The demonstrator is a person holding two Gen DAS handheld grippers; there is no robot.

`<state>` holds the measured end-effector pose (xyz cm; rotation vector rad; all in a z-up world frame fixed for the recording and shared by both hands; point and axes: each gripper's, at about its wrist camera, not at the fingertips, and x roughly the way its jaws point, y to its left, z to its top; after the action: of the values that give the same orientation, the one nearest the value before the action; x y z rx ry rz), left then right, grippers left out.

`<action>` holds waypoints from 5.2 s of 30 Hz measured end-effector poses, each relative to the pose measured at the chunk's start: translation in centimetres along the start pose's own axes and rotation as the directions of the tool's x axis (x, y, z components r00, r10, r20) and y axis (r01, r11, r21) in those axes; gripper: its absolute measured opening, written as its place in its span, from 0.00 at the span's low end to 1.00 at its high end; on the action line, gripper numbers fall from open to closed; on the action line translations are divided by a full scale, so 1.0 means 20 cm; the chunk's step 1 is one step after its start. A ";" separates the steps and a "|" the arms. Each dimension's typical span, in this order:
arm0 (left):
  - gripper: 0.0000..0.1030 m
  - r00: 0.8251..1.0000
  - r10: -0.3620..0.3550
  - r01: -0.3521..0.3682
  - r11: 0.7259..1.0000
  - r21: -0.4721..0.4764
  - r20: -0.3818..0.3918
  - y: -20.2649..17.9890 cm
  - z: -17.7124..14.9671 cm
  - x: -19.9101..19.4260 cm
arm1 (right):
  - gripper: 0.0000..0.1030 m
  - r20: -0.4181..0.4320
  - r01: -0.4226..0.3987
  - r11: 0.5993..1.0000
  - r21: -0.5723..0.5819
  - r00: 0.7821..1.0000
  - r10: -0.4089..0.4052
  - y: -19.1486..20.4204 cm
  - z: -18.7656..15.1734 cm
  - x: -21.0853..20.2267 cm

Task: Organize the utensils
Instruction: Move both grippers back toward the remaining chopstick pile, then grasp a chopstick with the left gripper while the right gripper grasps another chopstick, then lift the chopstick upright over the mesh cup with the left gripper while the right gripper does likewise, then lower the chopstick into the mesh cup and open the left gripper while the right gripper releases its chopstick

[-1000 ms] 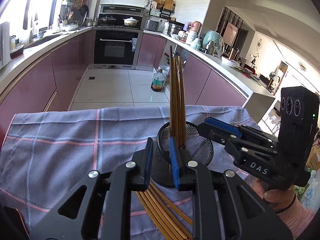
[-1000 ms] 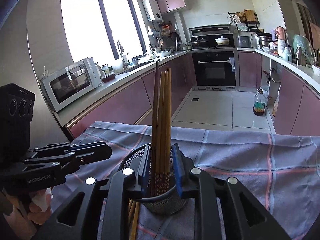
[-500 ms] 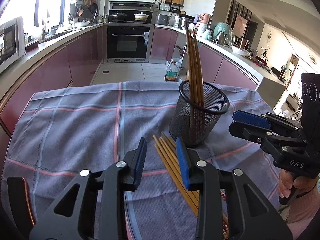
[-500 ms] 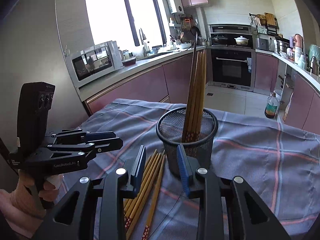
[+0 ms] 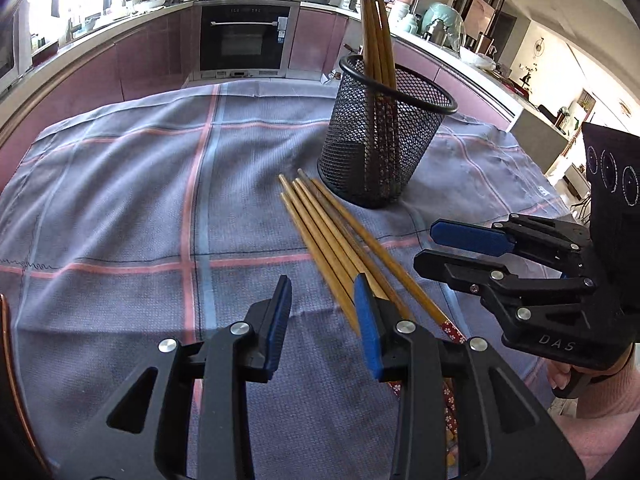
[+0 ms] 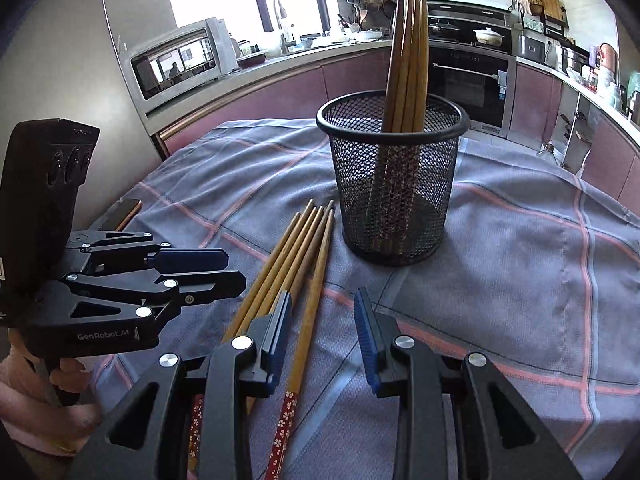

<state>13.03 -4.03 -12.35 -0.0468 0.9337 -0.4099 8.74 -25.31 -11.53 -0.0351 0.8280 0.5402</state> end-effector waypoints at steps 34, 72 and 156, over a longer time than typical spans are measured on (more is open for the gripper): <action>0.21 0.997 0.043 -0.041 0.999 0.031 -0.067 0.03 0.01 0.07 | 0.28 -0.065 0.051 0.998 -0.042 0.996 -0.054 0.02 -0.01 0.11; 0.07 0.997 0.076 -0.076 0.997 0.000 -0.034 0.06 0.03 0.00 | 0.05 0.090 -0.035 0.998 -0.050 0.995 0.039 0.02 0.06 -0.17; 0.08 0.983 -0.067 0.049 0.993 0.108 0.172 -0.17 0.86 -0.25 | 0.06 0.207 0.091 0.994 0.052 0.973 -0.100 -0.25 0.59 -0.07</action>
<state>22.92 -7.63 2.46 -0.0153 0.7372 -0.5000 18.60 -27.46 -3.38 0.0202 0.6281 0.4270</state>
